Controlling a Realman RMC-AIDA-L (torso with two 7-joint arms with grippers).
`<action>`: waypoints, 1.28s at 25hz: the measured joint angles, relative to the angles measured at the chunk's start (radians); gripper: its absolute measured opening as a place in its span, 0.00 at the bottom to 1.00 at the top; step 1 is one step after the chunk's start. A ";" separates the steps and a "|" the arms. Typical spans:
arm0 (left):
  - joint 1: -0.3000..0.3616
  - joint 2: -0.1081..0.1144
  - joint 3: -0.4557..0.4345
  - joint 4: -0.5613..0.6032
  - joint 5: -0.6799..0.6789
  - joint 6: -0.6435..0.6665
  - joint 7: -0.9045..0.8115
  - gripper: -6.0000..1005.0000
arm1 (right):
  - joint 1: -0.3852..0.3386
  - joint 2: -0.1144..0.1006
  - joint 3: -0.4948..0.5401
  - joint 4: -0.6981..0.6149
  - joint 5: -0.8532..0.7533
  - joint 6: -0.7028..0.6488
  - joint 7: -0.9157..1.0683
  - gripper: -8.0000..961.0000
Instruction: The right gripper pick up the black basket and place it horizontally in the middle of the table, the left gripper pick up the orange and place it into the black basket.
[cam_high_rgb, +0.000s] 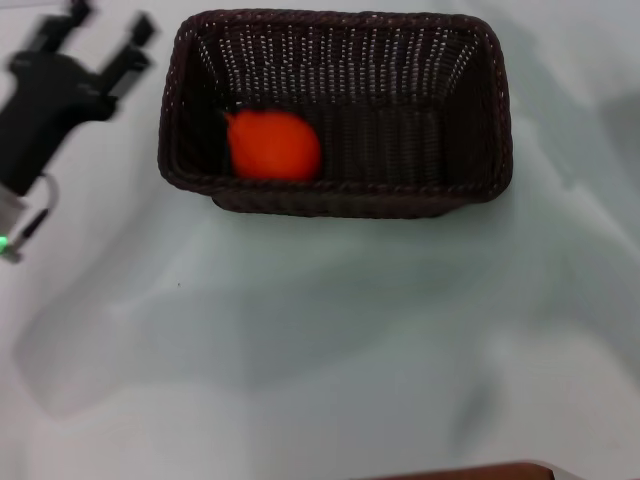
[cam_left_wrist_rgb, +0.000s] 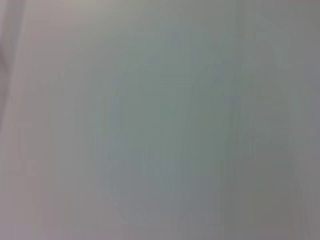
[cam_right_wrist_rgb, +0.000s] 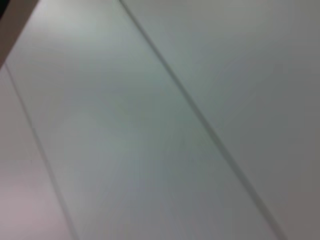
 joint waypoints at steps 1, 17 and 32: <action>0.009 -0.001 -0.021 0.003 -0.017 0.000 0.017 0.64 | -0.009 0.001 0.036 0.044 0.013 0.016 -0.083 0.55; 0.072 -0.003 -0.266 0.230 -0.246 -0.036 0.155 0.81 | 0.011 0.003 0.176 0.186 0.017 -0.074 -0.655 0.55; 0.112 -0.001 -0.276 0.275 -0.250 -0.097 0.302 0.81 | -0.018 0.009 0.242 0.328 0.015 -0.108 -0.931 0.79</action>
